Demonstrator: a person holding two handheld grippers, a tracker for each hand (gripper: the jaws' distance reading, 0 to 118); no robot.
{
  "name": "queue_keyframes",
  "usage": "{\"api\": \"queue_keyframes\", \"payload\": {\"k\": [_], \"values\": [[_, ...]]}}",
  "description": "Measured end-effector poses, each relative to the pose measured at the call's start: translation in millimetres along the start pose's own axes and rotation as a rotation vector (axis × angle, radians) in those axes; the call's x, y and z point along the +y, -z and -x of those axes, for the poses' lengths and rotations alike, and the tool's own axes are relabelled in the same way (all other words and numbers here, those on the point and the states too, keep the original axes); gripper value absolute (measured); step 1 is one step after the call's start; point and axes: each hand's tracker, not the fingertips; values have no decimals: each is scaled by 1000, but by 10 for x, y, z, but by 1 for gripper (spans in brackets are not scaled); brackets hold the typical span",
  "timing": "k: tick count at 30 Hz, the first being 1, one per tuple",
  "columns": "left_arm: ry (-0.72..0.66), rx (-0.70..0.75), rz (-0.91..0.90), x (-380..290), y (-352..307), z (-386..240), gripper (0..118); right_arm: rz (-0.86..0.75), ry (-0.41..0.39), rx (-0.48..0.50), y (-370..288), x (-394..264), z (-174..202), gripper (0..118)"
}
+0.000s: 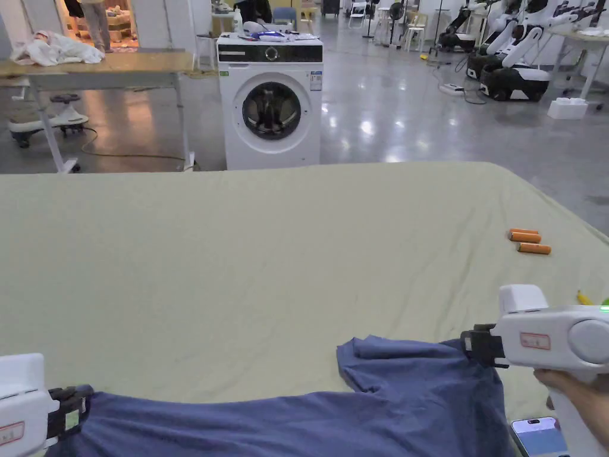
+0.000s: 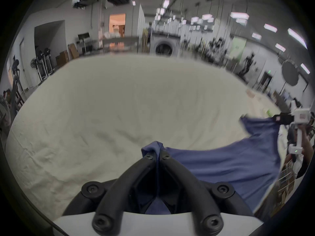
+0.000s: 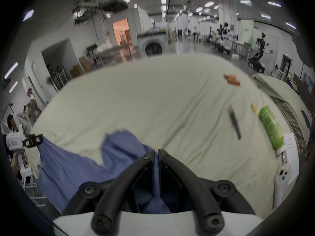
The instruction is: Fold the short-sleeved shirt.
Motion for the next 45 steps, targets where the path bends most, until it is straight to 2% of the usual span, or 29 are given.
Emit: {"api": "queue_keyframes", "payload": {"k": [3, 7, 11, 15, 19, 25, 28, 32, 34, 39, 45], "values": [[15, -62, -144, 242, -713, -50, 0, -131, 16, 36, -656, 201, 110, 1], [88, -61, -341, 572, -1549, -140, 0, -314, -26, 25, -1421, 509, 307, 1], [136, -71, -456, 949, -2088, -199, 0, -443, -44, 42, -1942, 893, 494, 1], [185, 16, -577, 1355, -2489, -205, 0, -548, -84, 12, -2302, 1340, 715, 1], [174, 83, -673, 1735, -2767, -129, 0, -630, -87, -3, -2579, 1783, 951, 1], [170, 190, -762, 2259, -2720, -6, 0, -667, -102, -68, -2626, 2391, 1238, 1], [132, 223, -759, 2507, -2498, 19, 0, -692, -72, -80, -2470, 2627, 1375, 1], [117, 270, -719, 2815, -2195, 97, 0, -674, -140, -150, -2165, 2972, 1511, 1], [94, 329, -681, 2975, -2025, 124, 0, -669, -138, -171, -2010, 3154, 1534, 1], [97, 335, -682, 3363, -1737, 164, 0, -718, -99, -200, -1857, 3519, 1611, 1], [57, 332, -696, 3677, -1540, 184, 0, -718, -104, -249, -1791, 3925, 1655, 1]]}}
